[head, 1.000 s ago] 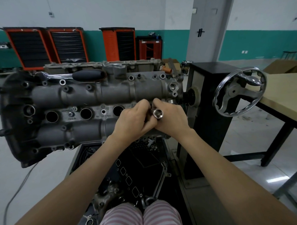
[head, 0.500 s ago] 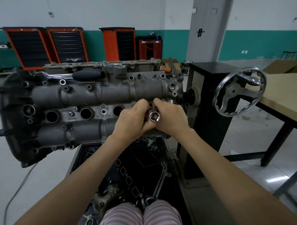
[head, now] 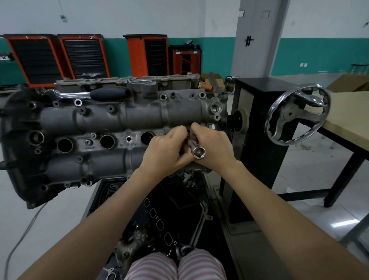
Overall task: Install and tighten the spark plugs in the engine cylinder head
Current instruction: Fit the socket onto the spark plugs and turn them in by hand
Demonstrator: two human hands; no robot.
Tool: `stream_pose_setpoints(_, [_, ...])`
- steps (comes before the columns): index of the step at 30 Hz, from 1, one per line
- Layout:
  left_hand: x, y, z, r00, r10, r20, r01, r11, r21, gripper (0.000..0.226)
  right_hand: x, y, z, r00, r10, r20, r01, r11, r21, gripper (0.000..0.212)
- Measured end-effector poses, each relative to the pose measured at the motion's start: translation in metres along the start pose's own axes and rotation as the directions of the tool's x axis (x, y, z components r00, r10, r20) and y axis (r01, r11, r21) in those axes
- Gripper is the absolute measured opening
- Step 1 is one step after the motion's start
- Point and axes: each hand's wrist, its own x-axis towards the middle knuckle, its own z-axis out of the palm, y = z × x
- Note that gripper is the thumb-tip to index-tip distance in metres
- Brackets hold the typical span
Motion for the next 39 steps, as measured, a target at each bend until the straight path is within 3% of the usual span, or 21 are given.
stream_pose_setpoints(4, [0.0, 0.0, -0.001, 0.999, -0.043, 0.023, 0.044, 0.999, -0.017, 0.035, 0.0, 0.0, 0.0, 1.0, -0.003, 0.002, 0.003, 0.999, -0.051, 0.016])
stream_pose_setpoints(7, [0.0, -0.002, 0.002, 0.999, -0.033, 0.008, 0.033, 0.997, 0.076, 0.032, -0.002, 0.0, 0.001, 0.995, -0.072, -0.064, 0.07, 0.997, -0.04, 0.007])
stream_pose_setpoints(12, [-0.001, -0.006, 0.005, 0.999, -0.007, -0.043, 0.01, 0.997, 0.07, 0.032, -0.002, -0.001, 0.001, 0.98, -0.108, -0.165, 0.106, 0.994, -0.017, 0.01])
stream_pose_setpoints(18, [-0.001, -0.004, 0.005, 0.998, -0.054, -0.029, 0.054, 0.999, 0.009, 0.029, 0.0, 0.001, 0.007, 0.991, -0.028, -0.132, 0.027, 1.0, -0.006, 0.018])
stream_pose_setpoints(22, [-0.001, -0.002, 0.004, 0.997, -0.076, 0.017, 0.077, 0.996, -0.041, 0.024, 0.0, 0.0, 0.006, 0.983, -0.082, -0.162, 0.076, 0.996, -0.045, 0.017])
stream_pose_setpoints(26, [0.001, -0.002, 0.003, 0.996, -0.078, 0.044, 0.077, 0.997, 0.016, 0.028, -0.001, 0.0, 0.006, 0.982, -0.102, -0.162, 0.094, 0.994, -0.052, 0.009])
stream_pose_setpoints(33, [-0.001, -0.008, 0.009, 0.999, -0.043, -0.026, 0.045, 0.995, 0.088, 0.033, -0.001, 0.001, 0.006, 0.978, -0.08, -0.193, 0.077, 0.997, -0.021, 0.014])
stream_pose_setpoints(39, [0.0, -0.003, 0.004, 0.994, -0.109, 0.015, 0.109, 0.994, 0.001, 0.029, 0.0, 0.001, 0.007, 0.983, -0.056, -0.176, 0.051, 0.998, -0.034, 0.019])
